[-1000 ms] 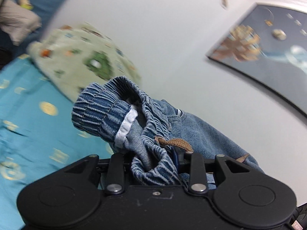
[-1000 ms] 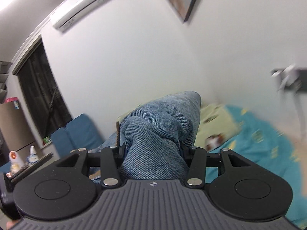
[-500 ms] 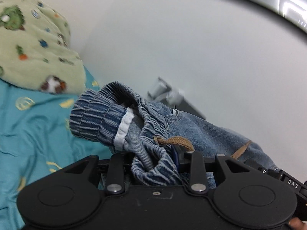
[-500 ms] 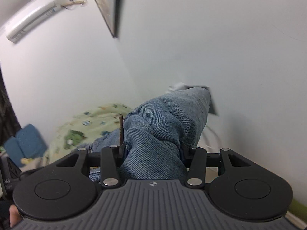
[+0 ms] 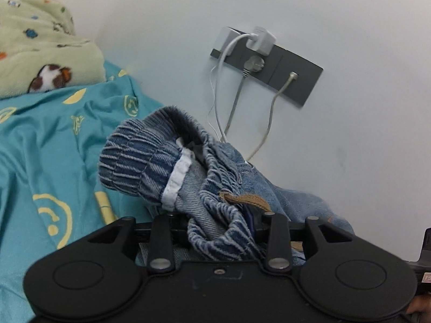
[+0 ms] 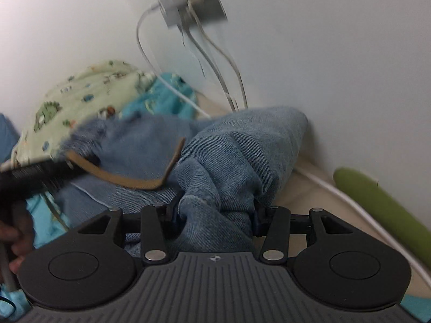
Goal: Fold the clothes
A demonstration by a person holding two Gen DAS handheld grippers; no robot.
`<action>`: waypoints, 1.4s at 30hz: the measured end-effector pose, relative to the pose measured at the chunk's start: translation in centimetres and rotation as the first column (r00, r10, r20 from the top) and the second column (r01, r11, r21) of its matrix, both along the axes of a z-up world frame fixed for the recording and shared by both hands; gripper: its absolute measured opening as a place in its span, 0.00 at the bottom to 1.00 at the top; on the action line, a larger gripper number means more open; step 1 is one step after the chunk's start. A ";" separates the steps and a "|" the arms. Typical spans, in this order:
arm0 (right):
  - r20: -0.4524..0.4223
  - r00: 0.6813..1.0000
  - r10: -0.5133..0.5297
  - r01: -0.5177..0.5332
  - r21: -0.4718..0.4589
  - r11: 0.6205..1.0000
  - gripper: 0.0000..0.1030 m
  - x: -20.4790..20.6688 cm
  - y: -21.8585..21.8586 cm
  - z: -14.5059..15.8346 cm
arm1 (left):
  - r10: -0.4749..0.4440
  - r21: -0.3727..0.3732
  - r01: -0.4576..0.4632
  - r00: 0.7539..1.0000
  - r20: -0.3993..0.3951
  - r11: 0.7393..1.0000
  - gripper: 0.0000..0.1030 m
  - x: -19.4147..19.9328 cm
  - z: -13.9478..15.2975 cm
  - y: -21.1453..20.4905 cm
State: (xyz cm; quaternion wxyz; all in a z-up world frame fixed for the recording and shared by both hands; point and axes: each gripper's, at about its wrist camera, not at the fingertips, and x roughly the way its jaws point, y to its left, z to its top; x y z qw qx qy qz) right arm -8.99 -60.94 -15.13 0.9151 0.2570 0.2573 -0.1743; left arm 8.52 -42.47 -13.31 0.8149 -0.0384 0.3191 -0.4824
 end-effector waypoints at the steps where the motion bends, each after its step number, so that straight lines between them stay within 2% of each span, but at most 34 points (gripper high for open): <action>1: -0.005 1.000 -0.002 0.002 0.005 1.000 0.48 0.2 0.0 0.0 | -0.003 0.006 0.003 1.000 0.010 1.000 0.32 -0.1 0.1 -0.1; 6: -0.032 0.999 -0.012 0.013 0.030 0.999 0.49 1.3 0.0 -0.1 | -0.014 0.054 0.012 1.000 0.024 0.998 0.34 -0.7 0.6 0.1; 9: -0.051 0.998 -0.042 0.046 0.073 0.996 0.55 0.9 -0.8 0.4 | -0.022 0.087 0.021 1.000 0.011 0.996 0.40 -1.1 1.4 0.5; 12: -0.060 0.994 -0.088 0.093 0.088 0.992 0.67 -0.5 -1.0 0.9 | -0.044 0.101 0.040 0.998 0.035 0.994 0.57 -1.9 2.6 1.5; 14: -0.054 0.992 -0.117 0.120 0.060 0.991 0.80 -2.7 -1.1 1.4 | -0.043 0.108 0.037 0.997 0.062 0.993 0.60 -2.5 3.7 2.6; 18: -0.045 0.991 -0.125 0.127 0.036 0.991 0.81 -3.6 -0.6 3.5 | -0.002 0.102 -0.013 0.990 0.143 0.995 0.80 -3.7 6.5 5.2; 24: 0.021 0.998 -0.059 0.059 -0.035 0.998 0.81 -4.4 1.6 8.6 | 0.072 0.081 -0.092 0.974 0.216 0.993 0.85 -4.6 11.7 9.3; 27: 0.062 0.998 -0.013 0.018 -0.084 0.996 0.82 -4.0 3.1 11.6 | 0.121 0.061 -0.142 0.958 0.261 0.988 0.91 -5.1 14.3 11.8; 32: 0.116 0.991 0.067 -0.052 -0.131 0.990 0.82 -2.4 5.9 15.8 | 0.177 0.055 -0.207 0.924 0.338 0.977 0.93 -6.0 17.5 16.5; 38: 0.162 0.972 0.171 -0.139 -0.189 0.972 0.82 -0.3 10.9 19.2 | 0.234 0.053 -0.273 0.897 0.376 0.960 0.93 -6.3 19.2 22.7; 40: 0.175 0.962 0.209 -0.174 -0.199 0.964 0.82 0.5 12.9 20.0 | 0.260 0.058 -0.308 0.877 0.404 0.950 0.93 -6.3 19.5 24.6; 42: 0.190 0.949 0.253 -0.207 -0.229 0.951 0.82 1.2 15.1 20.9 | 0.289 0.057 -0.350 0.847 0.446 0.935 0.94 -6.6 19.8 26.6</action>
